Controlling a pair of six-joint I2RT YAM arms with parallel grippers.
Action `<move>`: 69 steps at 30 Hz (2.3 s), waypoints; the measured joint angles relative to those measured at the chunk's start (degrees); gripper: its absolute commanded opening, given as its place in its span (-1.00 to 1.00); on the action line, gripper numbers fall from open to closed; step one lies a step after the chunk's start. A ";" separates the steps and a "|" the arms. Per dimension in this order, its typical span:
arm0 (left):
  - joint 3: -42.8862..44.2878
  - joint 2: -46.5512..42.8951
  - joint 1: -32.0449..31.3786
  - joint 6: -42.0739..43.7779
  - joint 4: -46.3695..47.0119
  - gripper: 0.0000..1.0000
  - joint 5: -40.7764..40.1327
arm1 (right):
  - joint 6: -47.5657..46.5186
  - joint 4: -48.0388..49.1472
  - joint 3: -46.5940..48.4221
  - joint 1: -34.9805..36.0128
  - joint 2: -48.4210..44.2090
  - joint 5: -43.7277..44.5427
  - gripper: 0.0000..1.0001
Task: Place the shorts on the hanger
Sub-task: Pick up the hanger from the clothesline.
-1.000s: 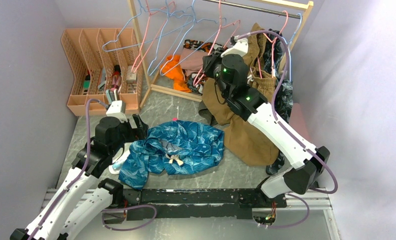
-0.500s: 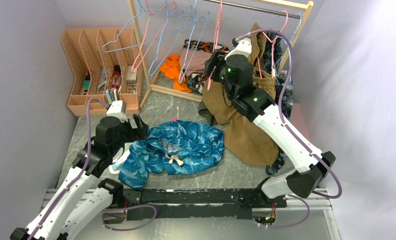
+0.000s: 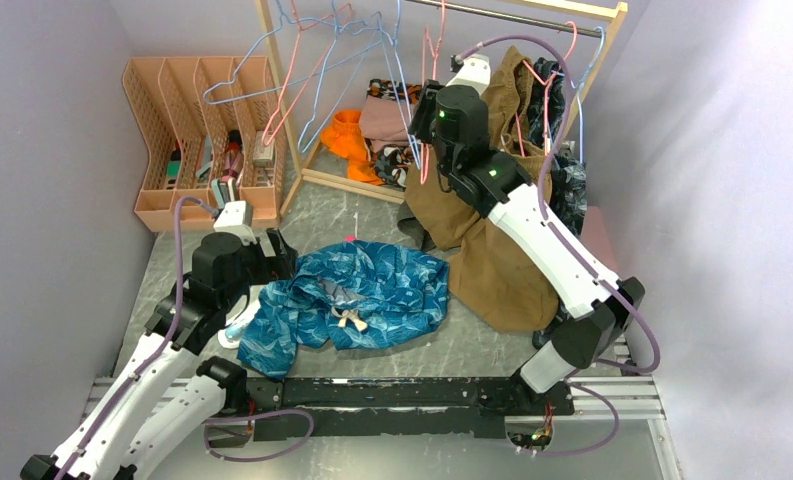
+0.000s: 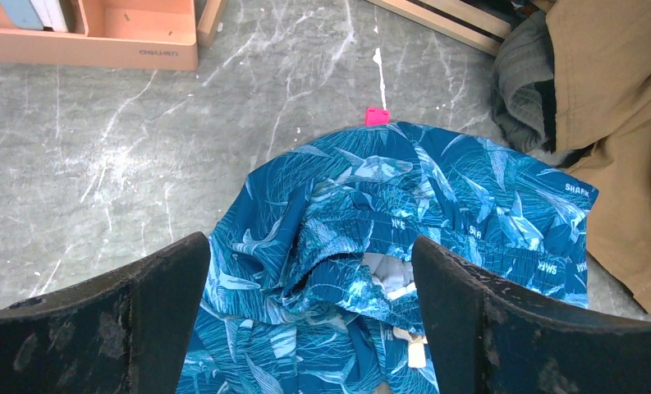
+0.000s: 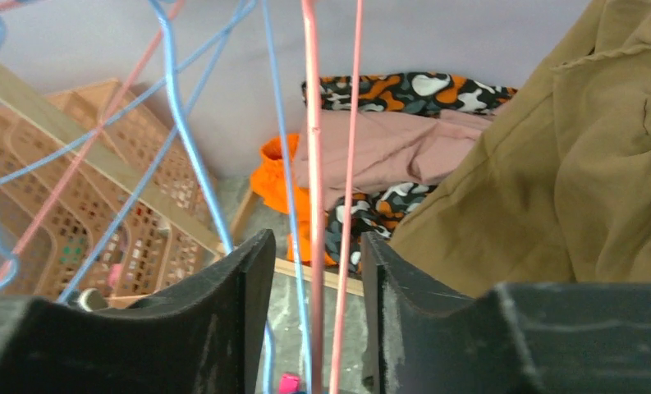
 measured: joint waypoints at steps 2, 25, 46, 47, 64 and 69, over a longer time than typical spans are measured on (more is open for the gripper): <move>0.00 0.00 0.00 0.00 0.00 0.92 0.00 | -0.57 -0.42 0.00 -0.74 1.07 0.26 -0.34; 0.00 0.17 0.00 0.00 0.00 0.92 0.00 | -5.38 9.38 -6.14 -4.63 0.02 -3.56 -1.00; 0.00 0.81 0.00 0.00 -0.02 0.92 -0.02 | -11.80 35.08 -23.74 -6.93 -4.46 -8.87 -1.00; 0.00 0.81 0.00 0.00 -0.02 0.92 -0.02 | -12.00 36.26 -24.59 -7.13 -4.55 -9.20 -1.00; 0.00 1.14 0.00 0.00 -0.02 0.92 -0.04 | -13.55 46.93 -28.22 -8.13 -4.96 -14.23 -1.00; 0.00 1.25 0.00 0.00 -0.02 0.92 -0.07 | -13.57 46.86 -28.98 -8.13 -6.36 -15.87 -1.00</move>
